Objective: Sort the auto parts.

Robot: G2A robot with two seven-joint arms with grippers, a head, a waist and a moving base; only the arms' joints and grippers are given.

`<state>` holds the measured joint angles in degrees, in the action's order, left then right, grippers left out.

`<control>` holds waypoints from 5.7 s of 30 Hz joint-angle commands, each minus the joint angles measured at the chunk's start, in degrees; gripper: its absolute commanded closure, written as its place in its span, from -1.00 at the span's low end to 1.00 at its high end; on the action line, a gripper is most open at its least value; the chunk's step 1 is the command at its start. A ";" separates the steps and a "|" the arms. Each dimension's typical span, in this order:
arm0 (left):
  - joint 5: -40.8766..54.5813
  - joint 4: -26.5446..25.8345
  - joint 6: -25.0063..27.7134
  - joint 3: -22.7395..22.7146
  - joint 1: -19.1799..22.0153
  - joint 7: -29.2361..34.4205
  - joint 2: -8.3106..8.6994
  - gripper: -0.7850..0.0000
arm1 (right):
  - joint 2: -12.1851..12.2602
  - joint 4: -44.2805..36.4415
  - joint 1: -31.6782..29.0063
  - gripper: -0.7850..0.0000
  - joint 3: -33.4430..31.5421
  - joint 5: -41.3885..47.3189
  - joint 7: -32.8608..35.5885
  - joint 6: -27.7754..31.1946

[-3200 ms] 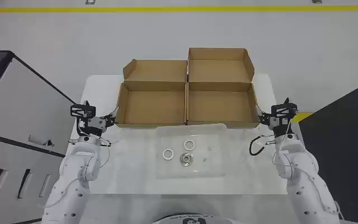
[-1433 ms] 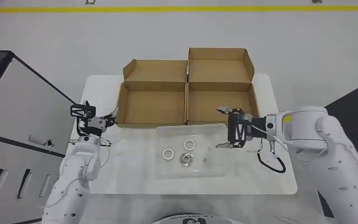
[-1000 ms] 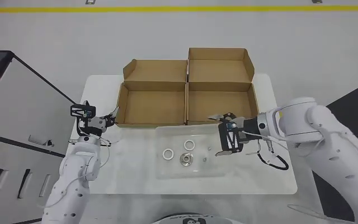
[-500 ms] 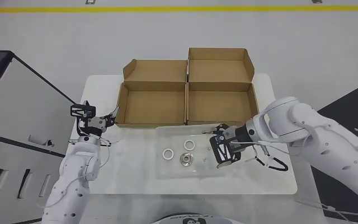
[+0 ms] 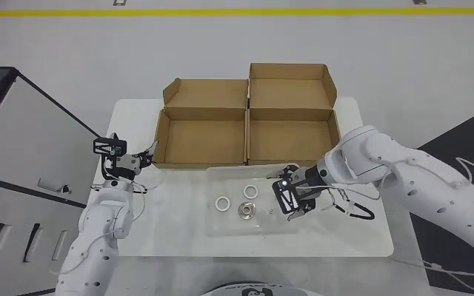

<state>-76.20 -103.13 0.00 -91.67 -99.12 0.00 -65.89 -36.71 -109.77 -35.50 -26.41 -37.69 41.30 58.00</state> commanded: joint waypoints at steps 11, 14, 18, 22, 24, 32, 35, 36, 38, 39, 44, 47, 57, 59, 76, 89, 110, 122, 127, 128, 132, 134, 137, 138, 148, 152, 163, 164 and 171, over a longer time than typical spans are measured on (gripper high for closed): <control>0.00 0.00 0.00 0.00 0.00 0.00 0.00 -1.00 | -1.64 3.46 4.01 -1.00 7.99 -7.73 -7.54 0.00; 0.00 0.00 0.00 0.00 0.00 0.00 0.00 -1.00 | -2.08 4.49 4.90 -1.00 9.83 -9.81 -9.48 0.00; 0.00 0.00 0.00 0.00 0.00 0.00 0.00 -1.00 | -2.70 5.99 5.83 -1.00 12.12 -12.58 -11.88 0.00; 0.00 0.00 0.00 0.00 0.00 0.00 0.00 -1.00 | -3.48 7.50 6.52 -1.00 14.29 -15.46 -13.88 0.00; 0.00 0.00 0.00 0.00 0.00 0.00 0.00 -1.00 | -3.95 8.42 6.86 -1.00 15.23 -16.76 -14.85 0.00; 0.00 0.00 0.00 0.00 0.00 0.00 0.00 -1.00 | -6.15 10.92 6.92 -1.00 16.67 -21.06 -17.49 0.00; 0.00 0.00 0.00 0.00 0.00 0.00 0.00 -1.00 | -6.86 11.38 6.50 -1.00 16.67 -21.91 -17.58 0.00; 0.00 0.00 0.00 0.00 0.00 0.00 0.00 -1.00 | -7.16 11.49 6.36 -1.00 16.67 -22.13 -17.51 0.00; 0.00 0.00 0.00 0.00 0.00 0.00 0.00 -1.00 | -7.51 11.69 6.21 -1.00 16.67 -22.39 -17.35 0.00; 0.00 0.00 0.00 0.00 0.00 0.00 0.00 -1.00 | -7.72 11.87 6.17 -1.00 16.67 -22.48 -17.28 0.00; 0.00 0.00 0.00 0.00 0.00 0.00 0.00 -1.00 | -8.40 13.22 6.18 -1.00 16.59 -22.07 -16.60 0.00; 0.00 0.00 0.00 0.00 0.00 0.00 0.00 -1.00 | -8.40 13.22 6.18 -1.00 16.59 -22.07 -16.60 0.00; 0.00 0.00 0.00 0.00 0.00 0.00 0.00 -1.00 | -8.40 13.22 6.18 -1.00 16.59 -22.07 -16.60 0.00; 0.00 0.00 0.00 0.00 0.00 0.00 0.00 -1.00 | -8.40 13.22 6.18 -1.00 16.59 -22.07 -16.60 0.00; 0.00 0.00 0.00 0.00 0.00 0.00 0.00 -1.00 | -10.07 10.87 5.79 -0.87 16.67 -16.94 -5.98 0.00; 0.00 0.00 0.00 0.00 0.00 0.00 0.00 -1.00 | -14.50 15.42 4.70 -0.04 16.67 -8.91 4.98 0.00; 0.00 0.00 0.00 0.00 0.00 0.00 0.00 -1.00 | -17.60 20.25 4.01 0.08 16.67 -10.43 4.98 0.00; 0.00 0.00 0.00 0.00 0.00 0.00 0.00 -1.00 | -18.88 22.47 3.33 1.00 16.67 -11.04 4.99 0.00; 0.00 0.00 0.00 0.00 0.00 0.00 0.00 -1.00 | -18.24 21.84 4.43 1.00 16.67 -10.22 4.99 0.00; 0.00 0.00 0.00 0.00 0.00 0.00 0.00 -1.00 | -17.95 21.44 4.79 1.00 16.67 -9.75 4.99 0.00; 0.00 0.00 0.00 0.00 0.00 0.00 0.00 -1.00 | -15.97 18.58 7.33 1.00 16.67 -5.35 4.98 0.00; 0.00 0.00 0.00 0.00 0.00 0.00 0.00 -1.00 | -14.55 16.75 8.86 1.00 16.67 -1.00 4.98 0.00; 0.00 0.00 0.00 0.00 0.00 0.00 0.00 -1.00 | -12.03 14.04 11.13 1.00 16.67 4.98 3.32 0.00; 0.00 0.00 0.00 0.00 0.00 0.00 0.00 -1.00 | -11.13 13.47 11.56 1.00 16.67 6.42 2.03 0.00; 0.00 0.00 0.00 0.00 0.00 0.00 0.00 -1.00 | -2.55 11.97 10.84 1.00 15.97 -4.78 -37.31 0.00; 0.00 0.00 0.00 0.00 0.00 0.00 0.00 -1.00 | 0.42 14.69 8.97 1.00 16.22 -20.09 -64.19 0.00; 0.00 0.00 0.00 0.00 0.00 0.00 0.00 -1.00 | 3.63 16.49 4.93 1.00 16.67 -45.52 -105.36 -17.75; 0.00 0.00 0.00 0.00 0.00 0.00 0.00 -1.00 | 3.81 16.64 4.68 1.00 16.67 -47.39 -107.57 -19.96; 0.00 0.00 0.00 0.00 0.00 0.00 0.00 -1.00 | 4.23 17.13 4.19 1.00 16.67 -55.07 -118.31 -30.70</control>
<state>-76.20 -103.13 0.00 -91.67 -99.12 0.00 -65.89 -32.45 -92.67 -31.33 -9.74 -92.32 -76.28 28.10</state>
